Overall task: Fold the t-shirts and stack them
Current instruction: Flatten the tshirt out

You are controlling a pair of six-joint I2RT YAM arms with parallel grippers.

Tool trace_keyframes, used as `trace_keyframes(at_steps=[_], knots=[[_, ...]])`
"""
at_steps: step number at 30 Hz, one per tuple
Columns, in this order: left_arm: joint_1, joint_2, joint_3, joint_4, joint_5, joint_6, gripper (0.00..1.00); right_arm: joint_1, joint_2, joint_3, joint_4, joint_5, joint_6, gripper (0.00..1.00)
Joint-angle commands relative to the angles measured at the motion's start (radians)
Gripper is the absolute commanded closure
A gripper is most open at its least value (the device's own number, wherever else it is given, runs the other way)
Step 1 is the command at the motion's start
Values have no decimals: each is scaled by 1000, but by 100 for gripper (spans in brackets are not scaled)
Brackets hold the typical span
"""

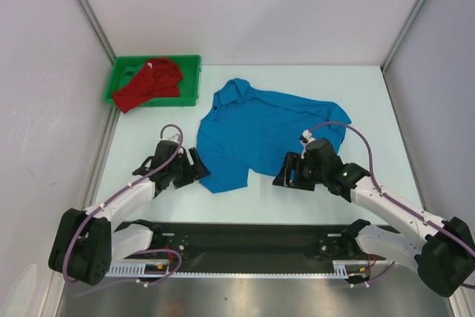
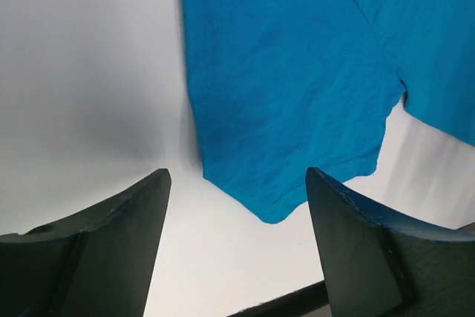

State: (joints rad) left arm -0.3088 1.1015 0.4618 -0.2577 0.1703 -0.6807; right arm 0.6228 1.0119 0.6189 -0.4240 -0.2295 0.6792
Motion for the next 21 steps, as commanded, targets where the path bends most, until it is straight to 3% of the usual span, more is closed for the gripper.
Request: trace_keyframes(at_steps=[1,9,15,20,21], knots=[[5,40,-34,150,67,0,20,3,-38,7,57,39,36,28],[8,173,-57,328,198,-11,22,-44,-137,-37,14,42,19,28],[8,130,-49,267,280,-37,26,-98,-176,-61,-1,18,10,28],[2,-75,-127,333,532,-263,36,-152,-179,-44,-33,2,-20,28],[2,-204,-124,321,549,-285,38,-162,-177,-42,-38,-1,-32,28]])
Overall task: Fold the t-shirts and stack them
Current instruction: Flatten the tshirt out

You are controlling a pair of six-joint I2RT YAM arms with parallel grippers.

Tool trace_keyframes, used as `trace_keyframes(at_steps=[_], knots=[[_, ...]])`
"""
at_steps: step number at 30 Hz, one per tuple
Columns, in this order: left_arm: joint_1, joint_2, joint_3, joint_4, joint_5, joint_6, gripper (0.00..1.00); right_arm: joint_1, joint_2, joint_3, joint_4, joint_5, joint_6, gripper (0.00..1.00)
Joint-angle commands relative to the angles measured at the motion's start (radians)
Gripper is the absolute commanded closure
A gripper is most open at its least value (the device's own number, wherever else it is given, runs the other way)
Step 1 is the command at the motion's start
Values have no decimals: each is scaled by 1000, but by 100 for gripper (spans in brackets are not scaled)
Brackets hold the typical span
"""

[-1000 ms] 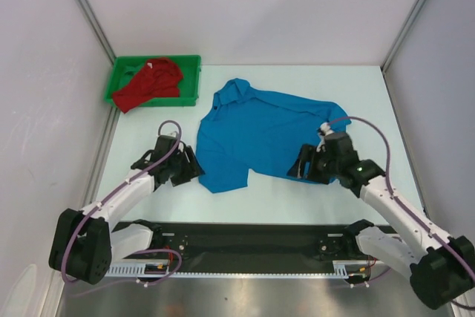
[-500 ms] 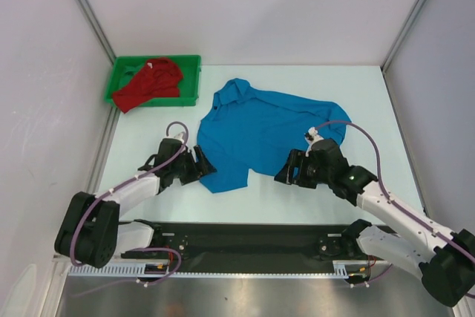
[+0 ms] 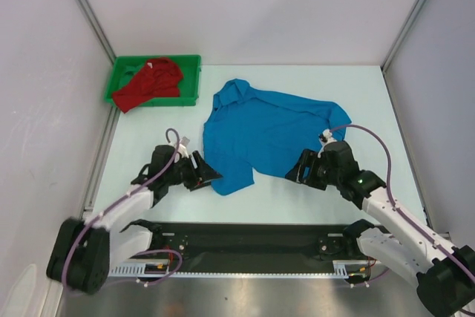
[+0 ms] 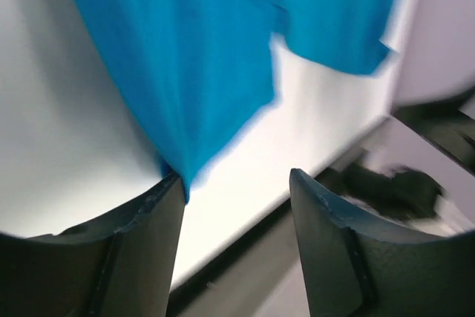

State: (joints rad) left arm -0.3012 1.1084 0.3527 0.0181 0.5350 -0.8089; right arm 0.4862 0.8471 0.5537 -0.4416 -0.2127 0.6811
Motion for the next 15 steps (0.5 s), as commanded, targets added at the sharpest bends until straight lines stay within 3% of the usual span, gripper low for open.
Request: trace_keyframes(at_steps=[1,4,6,9,11,15], knots=[[-6,-270,29,-89,159,-157,37,-34,-11,25,-22,-27,-37,28],[4,-426,202,-426,-42,-35,28,-75,-3,20,-22,-34,-37,27],[14,-449,262,-501,-85,5,28,-119,17,23,-26,-37,-28,27],[16,-455,307,-515,-96,-7,28,-187,50,35,-49,-25,-6,28],[16,-427,299,-521,-128,8,27,-225,69,54,-124,61,29,30],[14,-316,255,-436,-38,24,33,-349,32,46,-195,160,67,40]])
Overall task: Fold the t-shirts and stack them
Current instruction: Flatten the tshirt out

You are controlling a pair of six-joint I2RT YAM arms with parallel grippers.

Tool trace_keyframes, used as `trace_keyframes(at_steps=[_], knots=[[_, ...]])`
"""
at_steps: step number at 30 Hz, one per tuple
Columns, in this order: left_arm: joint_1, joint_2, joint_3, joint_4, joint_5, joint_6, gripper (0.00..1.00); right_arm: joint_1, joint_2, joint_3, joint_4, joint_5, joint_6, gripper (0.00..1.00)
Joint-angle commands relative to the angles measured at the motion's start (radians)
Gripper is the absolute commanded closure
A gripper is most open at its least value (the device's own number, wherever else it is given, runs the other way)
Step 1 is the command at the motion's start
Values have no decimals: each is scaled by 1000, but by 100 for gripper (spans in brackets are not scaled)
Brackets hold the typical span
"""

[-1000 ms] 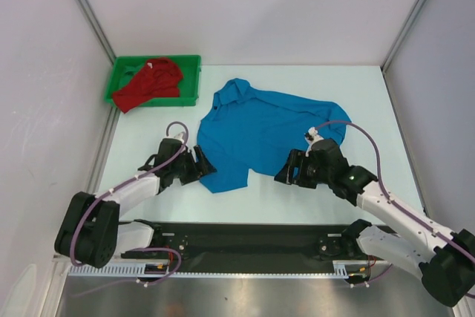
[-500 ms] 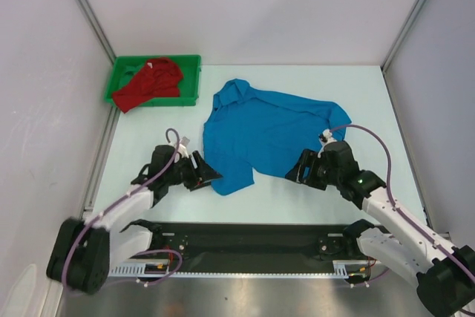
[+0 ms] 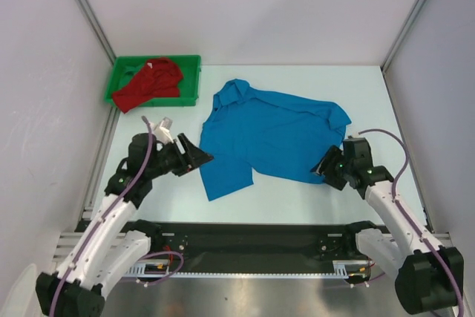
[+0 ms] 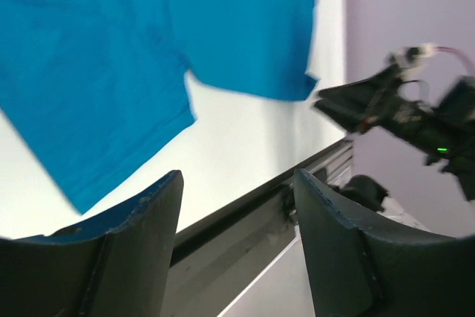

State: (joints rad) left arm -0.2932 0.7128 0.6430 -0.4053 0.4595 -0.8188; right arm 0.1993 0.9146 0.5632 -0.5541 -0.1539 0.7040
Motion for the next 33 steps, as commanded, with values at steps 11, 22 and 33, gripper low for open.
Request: trace_keyframes(at_steps=[11,22,33], knots=[[-21,263,-45,89,71,142,35,-490,-166,-45,-70,-16,64,41],[-21,163,-138,137,14,82,42,-692,-231,-246,63,-188,276,53],[-21,149,-154,143,34,86,42,-695,-163,-322,189,-165,405,50]])
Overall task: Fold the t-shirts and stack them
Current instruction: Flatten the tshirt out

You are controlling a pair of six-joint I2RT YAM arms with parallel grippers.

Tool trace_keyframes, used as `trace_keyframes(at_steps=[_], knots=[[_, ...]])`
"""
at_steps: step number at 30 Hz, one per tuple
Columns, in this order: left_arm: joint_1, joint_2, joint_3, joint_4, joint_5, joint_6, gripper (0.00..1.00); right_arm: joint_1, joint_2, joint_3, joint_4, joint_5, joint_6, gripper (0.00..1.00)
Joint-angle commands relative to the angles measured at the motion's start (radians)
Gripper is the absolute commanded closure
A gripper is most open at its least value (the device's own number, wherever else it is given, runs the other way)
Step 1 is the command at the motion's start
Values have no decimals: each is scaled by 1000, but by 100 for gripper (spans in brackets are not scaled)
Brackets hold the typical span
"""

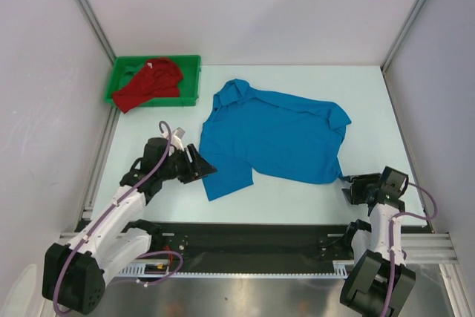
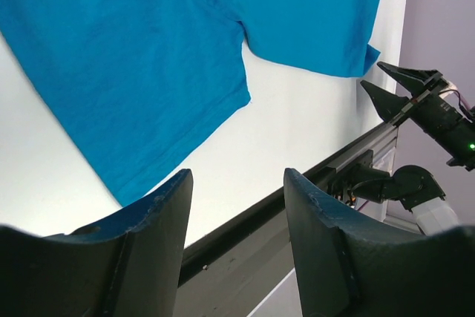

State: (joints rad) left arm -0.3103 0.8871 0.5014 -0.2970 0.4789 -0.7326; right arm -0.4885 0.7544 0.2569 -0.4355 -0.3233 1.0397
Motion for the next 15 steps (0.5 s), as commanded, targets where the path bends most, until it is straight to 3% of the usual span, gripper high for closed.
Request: trace_keyframes(at_steps=[1,15], knots=[[-4,-27,-11,35,17,-1,42,-9,-6,-24,79,16,77,51],[-4,-37,-7,16,18,12,43,-19,94,-96,218,44,143,55]])
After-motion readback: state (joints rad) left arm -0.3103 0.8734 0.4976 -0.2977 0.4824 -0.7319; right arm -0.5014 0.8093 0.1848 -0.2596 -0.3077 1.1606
